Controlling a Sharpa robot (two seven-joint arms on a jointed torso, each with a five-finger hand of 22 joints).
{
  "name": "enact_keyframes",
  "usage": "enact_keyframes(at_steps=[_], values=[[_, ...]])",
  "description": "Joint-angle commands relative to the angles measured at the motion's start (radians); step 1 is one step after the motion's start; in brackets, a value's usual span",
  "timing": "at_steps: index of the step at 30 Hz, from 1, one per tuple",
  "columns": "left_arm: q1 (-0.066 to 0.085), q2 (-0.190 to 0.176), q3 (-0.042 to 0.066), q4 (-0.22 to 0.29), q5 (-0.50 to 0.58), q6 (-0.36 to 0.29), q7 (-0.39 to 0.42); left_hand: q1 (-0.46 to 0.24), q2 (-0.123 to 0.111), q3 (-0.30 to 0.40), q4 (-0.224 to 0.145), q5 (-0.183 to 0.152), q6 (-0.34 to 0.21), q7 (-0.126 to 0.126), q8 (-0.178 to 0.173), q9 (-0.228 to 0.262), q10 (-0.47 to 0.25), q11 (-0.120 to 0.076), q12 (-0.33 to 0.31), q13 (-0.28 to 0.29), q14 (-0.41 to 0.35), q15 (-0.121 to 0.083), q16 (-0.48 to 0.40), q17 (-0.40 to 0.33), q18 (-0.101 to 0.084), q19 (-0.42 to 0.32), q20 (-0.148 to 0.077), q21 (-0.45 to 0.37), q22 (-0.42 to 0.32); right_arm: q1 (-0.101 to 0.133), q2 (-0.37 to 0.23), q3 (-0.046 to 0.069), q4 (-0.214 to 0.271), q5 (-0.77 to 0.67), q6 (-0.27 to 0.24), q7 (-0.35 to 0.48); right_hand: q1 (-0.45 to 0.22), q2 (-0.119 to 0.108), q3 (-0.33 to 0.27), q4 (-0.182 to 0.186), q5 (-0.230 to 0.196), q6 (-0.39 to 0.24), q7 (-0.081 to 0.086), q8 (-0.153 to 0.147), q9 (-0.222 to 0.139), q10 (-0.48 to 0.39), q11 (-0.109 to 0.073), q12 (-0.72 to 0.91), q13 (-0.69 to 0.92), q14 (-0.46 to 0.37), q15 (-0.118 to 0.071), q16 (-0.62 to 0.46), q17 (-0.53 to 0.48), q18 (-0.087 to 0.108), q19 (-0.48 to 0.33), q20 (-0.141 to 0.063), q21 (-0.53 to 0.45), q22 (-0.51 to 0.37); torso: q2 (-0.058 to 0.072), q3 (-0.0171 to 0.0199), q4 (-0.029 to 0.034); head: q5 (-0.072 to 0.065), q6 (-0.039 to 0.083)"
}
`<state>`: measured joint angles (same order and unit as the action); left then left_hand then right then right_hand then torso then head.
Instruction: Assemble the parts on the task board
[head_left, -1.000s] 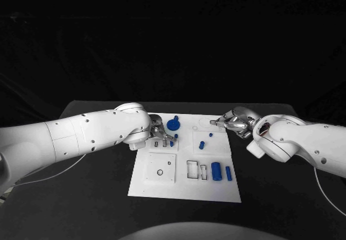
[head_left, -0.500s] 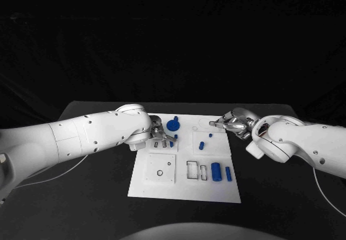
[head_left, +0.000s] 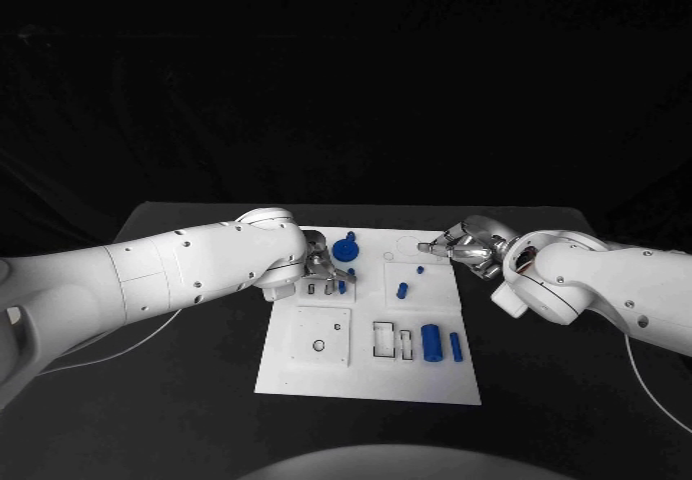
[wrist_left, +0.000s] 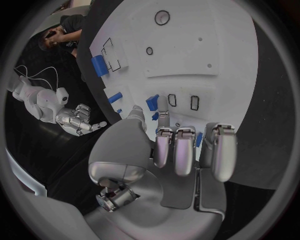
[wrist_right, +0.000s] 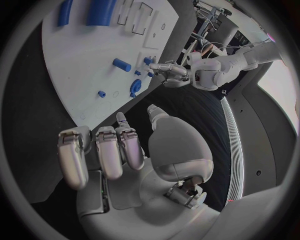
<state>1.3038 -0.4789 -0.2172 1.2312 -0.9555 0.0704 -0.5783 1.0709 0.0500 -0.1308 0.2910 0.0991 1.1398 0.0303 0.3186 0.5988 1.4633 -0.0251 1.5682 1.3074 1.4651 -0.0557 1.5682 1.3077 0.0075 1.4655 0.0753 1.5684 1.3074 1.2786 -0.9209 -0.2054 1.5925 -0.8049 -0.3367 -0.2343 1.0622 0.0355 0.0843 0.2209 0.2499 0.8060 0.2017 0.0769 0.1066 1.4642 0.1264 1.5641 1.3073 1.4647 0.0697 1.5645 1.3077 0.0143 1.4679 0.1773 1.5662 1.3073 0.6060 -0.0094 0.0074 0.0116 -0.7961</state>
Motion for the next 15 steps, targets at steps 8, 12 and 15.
enact_keyframes(at_steps=[8,12,15], values=[[-0.005,0.017,0.001,-0.014,-0.002,0.009,0.001,0.005,0.01,-0.007,0.0,-0.009,0.004,0.003,-0.008,0.004,0.108,0.004,0.003,0.263,0.106,0.003,0.003,0.263,-0.008,0.105,-0.003,0.002,0.263,-0.001,0.002,0.0,0.0,-0.006,0.022,-0.007,-0.005,0.003,0.0,0.004,0.006,-0.004,0.001,0.005,0.002,0.107,0.007,0.007,0.264,0.106,0.007,0.006,0.263,-0.014,0.103,0.007,0.005,0.263,0.0,0.0007,0.0016,-0.003,-0.001],[-0.01,0.02,0.001,-0.02,-0.003,0.014,0.0,0.01,0.012,-0.007,-0.001,-0.01,0.003,0.002,-0.009,0.005,0.108,0.004,0.003,0.263,0.106,0.003,0.003,0.263,-0.008,0.105,-0.003,0.002,0.263,-0.001,0.003,0.0,0.0,-0.005,0.024,-0.008,-0.005,0.004,-0.001,0.005,0.006,-0.004,0.001,0.006,0.002,0.107,0.007,0.007,0.264,0.106,0.008,0.006,0.263,-0.014,0.103,0.007,0.005,0.263,-0.001,0.0007,0.0014,-0.005,-0.002],[-0.015,0.024,0.001,-0.027,-0.004,0.014,0.0,0.016,0.014,-0.007,-0.001,-0.011,0.002,0.003,-0.011,0.007,0.108,0.004,0.003,0.263,0.106,0.003,0.003,0.263,-0.008,0.105,-0.003,0.002,0.263,-0.001,0.003,0.0,0.0,-0.005,0.023,-0.01,-0.005,0.004,-0.001,0.005,0.006,-0.004,0.001,0.006,0.002,0.107,0.007,0.007,0.264,0.106,0.008,0.006,0.263,-0.014,0.103,0.007,0.005,0.263,0.0,0.0,0.0012,-0.008,-0.004]])
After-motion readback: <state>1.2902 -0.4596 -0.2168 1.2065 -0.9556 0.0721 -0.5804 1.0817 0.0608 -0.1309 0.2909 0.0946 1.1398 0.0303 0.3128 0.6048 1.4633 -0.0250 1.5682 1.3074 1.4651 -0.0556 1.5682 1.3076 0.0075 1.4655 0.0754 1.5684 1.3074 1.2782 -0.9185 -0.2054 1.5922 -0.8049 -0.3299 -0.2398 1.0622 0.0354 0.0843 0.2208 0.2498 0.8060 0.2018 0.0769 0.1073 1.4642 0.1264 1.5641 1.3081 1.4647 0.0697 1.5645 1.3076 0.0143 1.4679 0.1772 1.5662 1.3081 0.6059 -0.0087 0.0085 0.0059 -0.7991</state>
